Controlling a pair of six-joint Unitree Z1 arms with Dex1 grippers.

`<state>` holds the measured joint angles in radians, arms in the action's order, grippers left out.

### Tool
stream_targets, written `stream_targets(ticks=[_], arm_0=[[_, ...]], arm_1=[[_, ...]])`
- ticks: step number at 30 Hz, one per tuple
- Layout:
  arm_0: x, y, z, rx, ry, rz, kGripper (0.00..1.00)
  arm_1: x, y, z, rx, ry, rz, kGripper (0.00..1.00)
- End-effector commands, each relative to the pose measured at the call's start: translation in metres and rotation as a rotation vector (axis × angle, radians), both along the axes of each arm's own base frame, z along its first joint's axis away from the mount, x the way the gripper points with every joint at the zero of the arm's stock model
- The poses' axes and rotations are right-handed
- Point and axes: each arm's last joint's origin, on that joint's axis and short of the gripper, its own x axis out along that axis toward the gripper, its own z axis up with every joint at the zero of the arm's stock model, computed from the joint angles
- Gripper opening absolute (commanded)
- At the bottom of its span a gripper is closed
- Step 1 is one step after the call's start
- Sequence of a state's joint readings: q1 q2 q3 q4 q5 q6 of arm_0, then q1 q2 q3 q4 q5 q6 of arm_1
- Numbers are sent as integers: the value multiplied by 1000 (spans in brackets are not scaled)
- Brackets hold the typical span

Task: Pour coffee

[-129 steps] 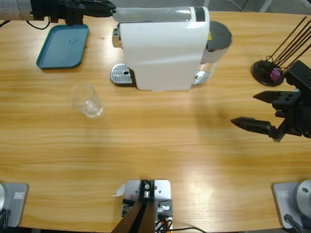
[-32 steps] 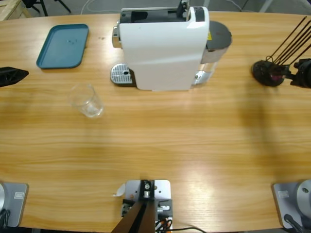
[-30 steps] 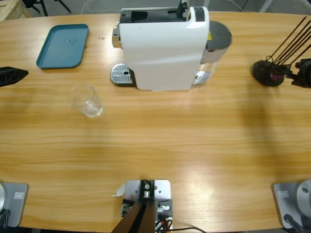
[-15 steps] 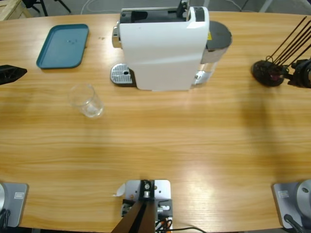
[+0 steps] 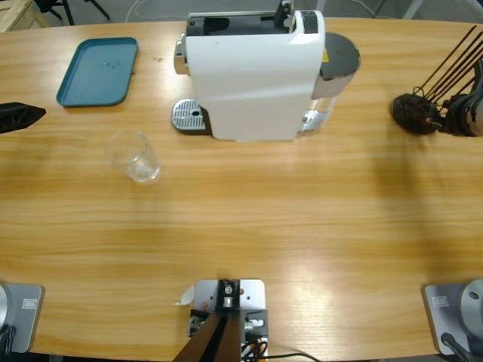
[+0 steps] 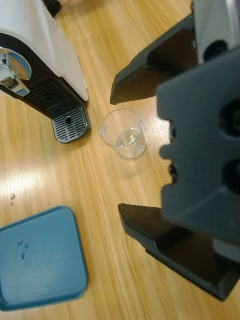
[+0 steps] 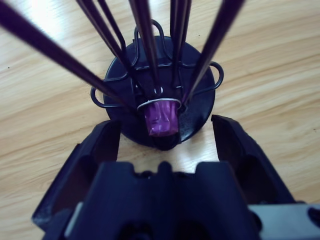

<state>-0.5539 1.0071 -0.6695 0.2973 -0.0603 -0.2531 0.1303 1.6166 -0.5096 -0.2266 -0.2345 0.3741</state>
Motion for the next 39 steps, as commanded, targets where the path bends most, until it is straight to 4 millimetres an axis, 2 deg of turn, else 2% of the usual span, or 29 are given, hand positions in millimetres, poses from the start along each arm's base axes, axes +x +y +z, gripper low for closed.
stream_targets(ticks=[1, 3, 6, 12, 13, 16, 17, 18, 20, 22, 25, 39], arm_0=[[5, -1, -14, 40, 38, 14, 853], [5, -1, -15, 40, 39, 14, 853], [6, -2, -15, 40, 39, 14, 853], [6, -2, -15, 40, 39, 14, 853], [6, -1, -15, 40, 39, 14, 853], [6, -2, -15, 40, 39, 14, 853], [6, -2, -15, 40, 38, 13, 853], [6, -1, -15, 40, 38, 14, 853], [6, -2, -15, 41, 40, 14, 853], [6, -2, -15, 42, 42, 14, 853], [6, -2, -16, 42, 42, 14, 853], [8, -3, -16, 41, 49, 9, 853]], arm_1=[[-1, -9, -13, 11, 38, -39, 741], [-1, -10, -13, 11, 39, -44, 711], [0, -10, -13, 11, 41, -43, 615], [1, -9, -15, 24, 48, -33, 566], [1, -9, -16, 27, 50, -31, 454], [1, -9, -17, 31, 54, -25, 394], [1, -9, -17, 31, 55, -25, 257], [1, -9, -17, 31, 55, -25, 207], [0, -9, -16, 28, 53, -20, 202], [-1, -9, -16, 21, 52, -11, 51], [-1, -9, -16, 18, 52, -6, 0], [-1, -4, -16, 13, 52, 31, 0]])
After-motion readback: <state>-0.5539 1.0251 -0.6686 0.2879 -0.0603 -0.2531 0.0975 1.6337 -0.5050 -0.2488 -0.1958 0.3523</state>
